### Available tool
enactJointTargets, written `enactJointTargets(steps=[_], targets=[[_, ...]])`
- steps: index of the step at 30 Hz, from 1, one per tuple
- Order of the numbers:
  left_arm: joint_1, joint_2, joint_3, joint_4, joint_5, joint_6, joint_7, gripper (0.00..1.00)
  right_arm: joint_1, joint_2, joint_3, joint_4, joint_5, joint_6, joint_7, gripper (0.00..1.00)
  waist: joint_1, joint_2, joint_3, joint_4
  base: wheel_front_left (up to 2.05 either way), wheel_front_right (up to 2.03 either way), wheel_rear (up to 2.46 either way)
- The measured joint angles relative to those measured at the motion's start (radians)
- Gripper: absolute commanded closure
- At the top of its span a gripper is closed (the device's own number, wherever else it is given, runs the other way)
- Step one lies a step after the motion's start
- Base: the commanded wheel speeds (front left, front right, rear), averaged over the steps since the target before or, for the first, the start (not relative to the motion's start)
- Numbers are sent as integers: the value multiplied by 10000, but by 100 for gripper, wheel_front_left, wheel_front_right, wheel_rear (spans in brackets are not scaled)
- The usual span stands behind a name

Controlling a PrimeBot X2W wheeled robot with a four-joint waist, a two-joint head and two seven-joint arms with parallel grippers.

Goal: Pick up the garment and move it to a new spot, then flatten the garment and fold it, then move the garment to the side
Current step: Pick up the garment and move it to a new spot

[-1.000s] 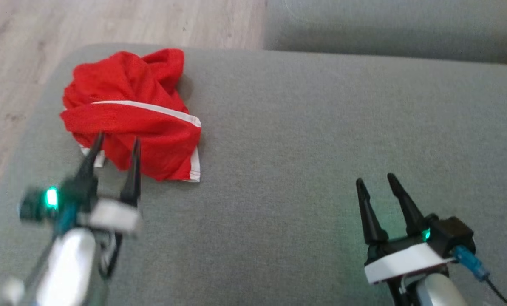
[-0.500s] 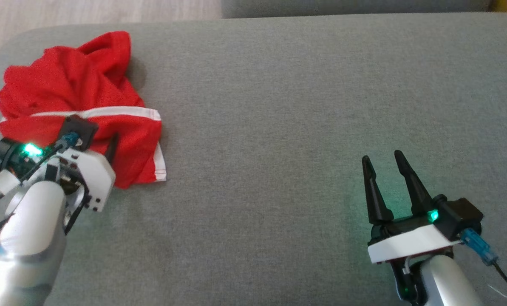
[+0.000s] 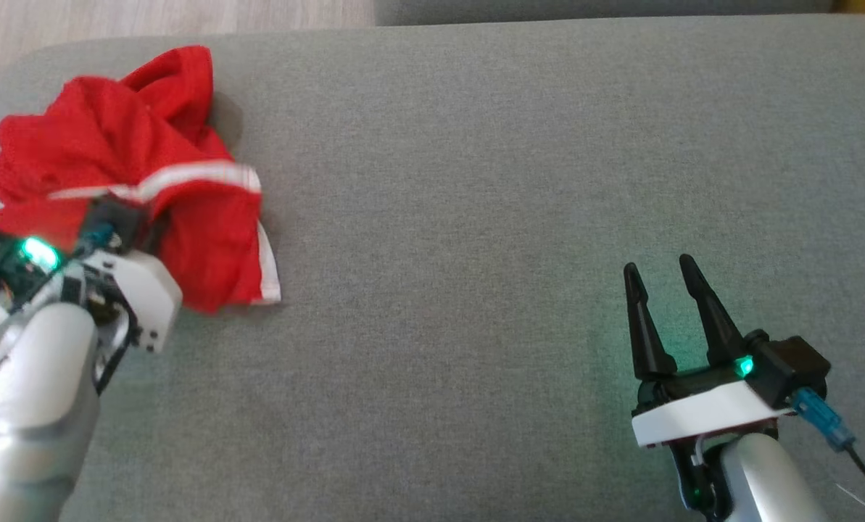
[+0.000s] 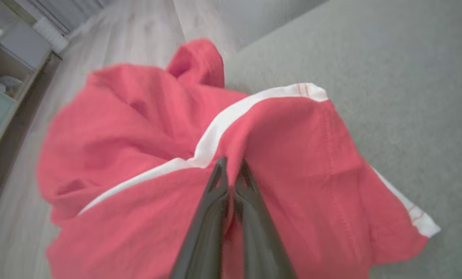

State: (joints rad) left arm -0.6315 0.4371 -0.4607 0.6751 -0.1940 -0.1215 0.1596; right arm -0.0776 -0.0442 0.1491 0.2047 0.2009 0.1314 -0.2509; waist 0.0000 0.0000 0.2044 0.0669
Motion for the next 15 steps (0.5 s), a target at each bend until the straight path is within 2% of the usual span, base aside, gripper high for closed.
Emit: enactJointTargets(steps=[8,15], targets=[[-453,-244,704,-861,-665,516,-1636,100,-3,0,-8,142,0,0,0,0,0,0,-455,60,0,0,0],[-438,-389,1147,-2644,-894,1104,-2596,100,95,0,-84,236,4,0,0,0,-2,0,-1032,87,0,0,0]])
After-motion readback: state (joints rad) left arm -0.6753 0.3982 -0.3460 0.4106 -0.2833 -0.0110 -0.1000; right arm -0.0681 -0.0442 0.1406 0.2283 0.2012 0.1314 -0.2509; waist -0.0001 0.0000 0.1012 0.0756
